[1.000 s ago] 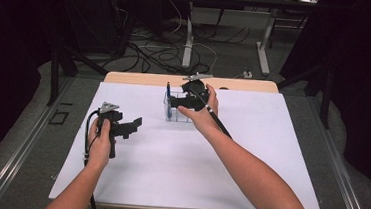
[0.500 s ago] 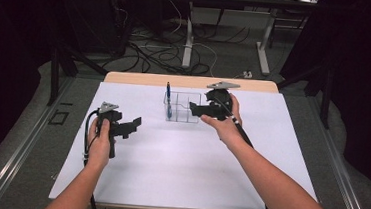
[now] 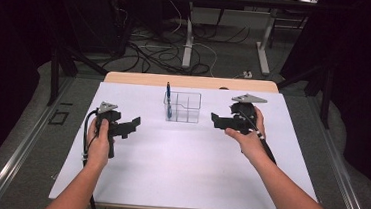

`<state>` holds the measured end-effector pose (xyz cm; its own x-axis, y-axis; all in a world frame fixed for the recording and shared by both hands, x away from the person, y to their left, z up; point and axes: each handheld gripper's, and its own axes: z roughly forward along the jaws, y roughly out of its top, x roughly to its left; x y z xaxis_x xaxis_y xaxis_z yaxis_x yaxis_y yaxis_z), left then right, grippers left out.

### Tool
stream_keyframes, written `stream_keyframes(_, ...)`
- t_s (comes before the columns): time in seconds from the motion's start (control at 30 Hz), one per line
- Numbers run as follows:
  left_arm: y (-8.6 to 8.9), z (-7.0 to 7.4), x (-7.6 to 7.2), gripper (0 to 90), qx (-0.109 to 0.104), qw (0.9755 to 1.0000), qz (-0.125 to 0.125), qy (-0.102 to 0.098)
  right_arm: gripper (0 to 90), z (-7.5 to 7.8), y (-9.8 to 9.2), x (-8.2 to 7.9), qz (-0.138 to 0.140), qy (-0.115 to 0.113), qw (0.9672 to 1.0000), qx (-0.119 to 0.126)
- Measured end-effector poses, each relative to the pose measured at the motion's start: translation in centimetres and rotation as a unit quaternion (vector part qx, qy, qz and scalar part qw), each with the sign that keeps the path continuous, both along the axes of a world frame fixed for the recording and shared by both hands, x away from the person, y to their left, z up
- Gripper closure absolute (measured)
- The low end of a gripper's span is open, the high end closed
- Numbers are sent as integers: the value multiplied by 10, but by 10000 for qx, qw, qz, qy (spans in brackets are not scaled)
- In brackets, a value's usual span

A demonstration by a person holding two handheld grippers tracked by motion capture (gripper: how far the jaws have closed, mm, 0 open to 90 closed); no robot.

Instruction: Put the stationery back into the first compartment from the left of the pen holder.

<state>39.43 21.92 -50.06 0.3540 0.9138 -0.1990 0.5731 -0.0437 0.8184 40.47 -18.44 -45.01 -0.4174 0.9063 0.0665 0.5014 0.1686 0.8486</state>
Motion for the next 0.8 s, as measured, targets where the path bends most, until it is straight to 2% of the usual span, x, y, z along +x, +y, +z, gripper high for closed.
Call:
stream_keyframes(0.13,0,0,0,155,22,10000,5,-1,0,-11,-11,-10,-95,1,9999,-83)
stream_keyframes(0.37,1,-1,-1,152,25,10000,12,14,0,-32,-31,-26,-258,-108,9987,-422)
stream_keyframes(0.47,1,-2,0,153,32,10000,8,4,0,-42,-40,-29,-317,-23,9990,-322)
stream_keyframes(0.57,2,-3,1,153,27,10000,27,20,0,-51,-49,-31,-422,-5,9990,-117)
stream_keyframes(0.8,1,-4,4,153,51,10000,51,41,0,-61,-65,-26,-657,144,9977,119)
